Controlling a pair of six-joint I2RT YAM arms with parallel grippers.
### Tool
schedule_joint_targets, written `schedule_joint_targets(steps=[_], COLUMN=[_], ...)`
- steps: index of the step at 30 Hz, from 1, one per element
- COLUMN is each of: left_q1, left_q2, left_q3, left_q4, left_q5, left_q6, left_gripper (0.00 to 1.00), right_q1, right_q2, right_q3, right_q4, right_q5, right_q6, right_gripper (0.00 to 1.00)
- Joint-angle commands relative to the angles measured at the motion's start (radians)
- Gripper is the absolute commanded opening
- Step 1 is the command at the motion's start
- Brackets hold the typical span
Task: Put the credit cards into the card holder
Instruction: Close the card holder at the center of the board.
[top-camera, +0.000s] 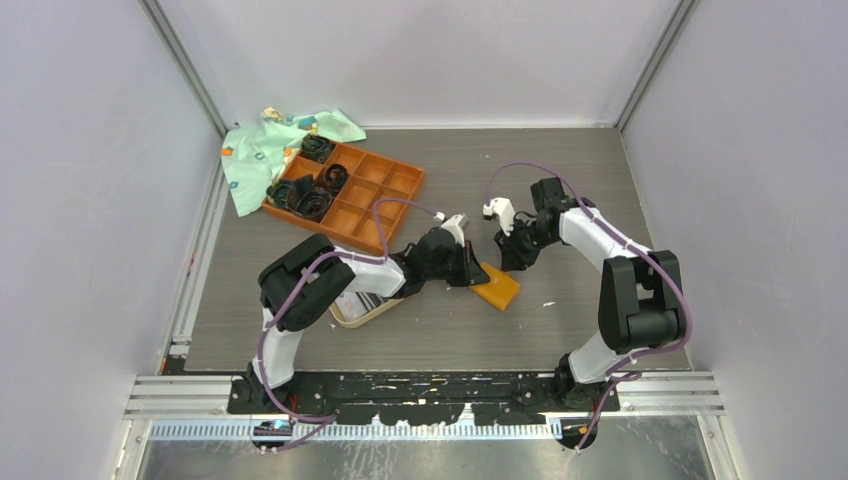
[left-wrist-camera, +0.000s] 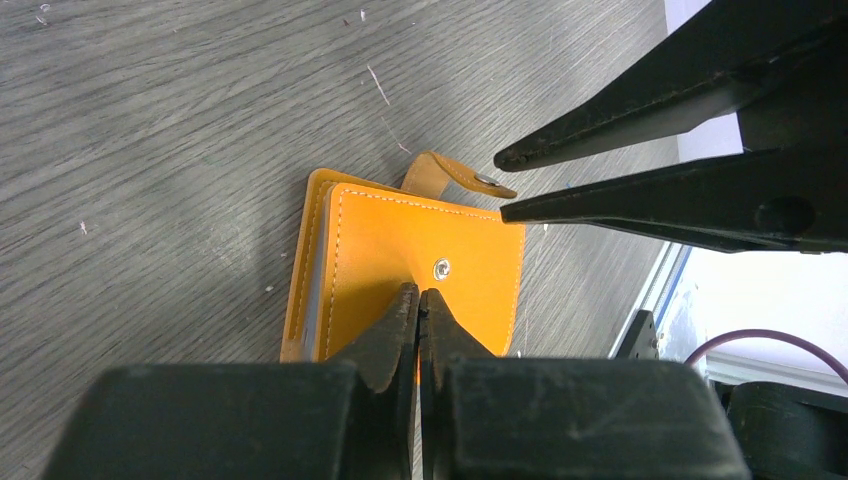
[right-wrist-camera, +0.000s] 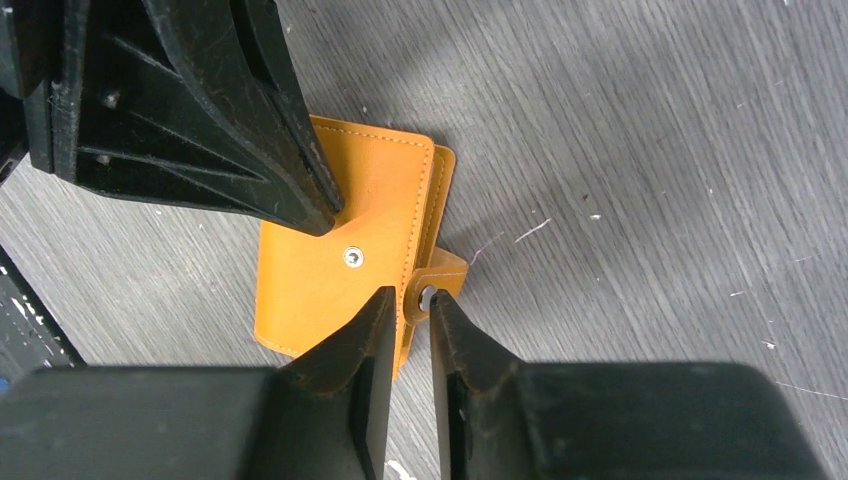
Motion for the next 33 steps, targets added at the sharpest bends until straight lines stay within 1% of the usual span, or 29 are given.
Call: schedule_joint_targets(steps=[1,13,18,20,23,24,27,30,33], left_q1=[0.005,0.004,0.004,0.004,0.004,0.003,0.004,0.004,0.004], left_q2=[-0.003,-0.002,-0.006,-0.006,-0.005,-0.004,-0.004,-0.004,-0.006], left_q3=[0.027,0.025,0.023,0.023,0.025,0.025,0.025,0.025,0.025], left_q4=[-0.021,-0.018,-0.018,-0.018,-0.018,-0.018,-0.018,-0.018,-0.017], left_q5=[0.003,0.003,0.004,0.005,0.005,0.005,0.005,0.007,0.007], left_q6=[0.025,0.024,0.024,0.025,0.024,0.024,0.024,0.024,0.023], left_gripper=[0.01,0.0,0.01,0.0,0.0,0.0,0.0,0.0,0.0], right_q1=[0.013,0.018,0.021,0.022,0.022,0.022,0.022,0.022,0.023], right_q2=[-0.006,0.006,0.013,0.014,0.014,0.013,0.0,-0.007,-0.006], right_q3=[0.018,0.022,0.025,0.026,0.029,0.031,0.037,0.047,0.05], right_q4=[0.024,0.022,0.023,0.022,0.017,0.014,0.002,-0.01,-0.013], right_q5=[0.018,0.045,0.048,0.051,0.051,0.05,0.041,0.032,0.033], right_q6=[-0.009,-0.011,-0.014,-0.014,-0.016,-0.016,-0.012,-0.004,-0.003], right_gripper=[0.23,0.23,0.22,0.19,0.09,0.08,0.09,0.14,0.14])
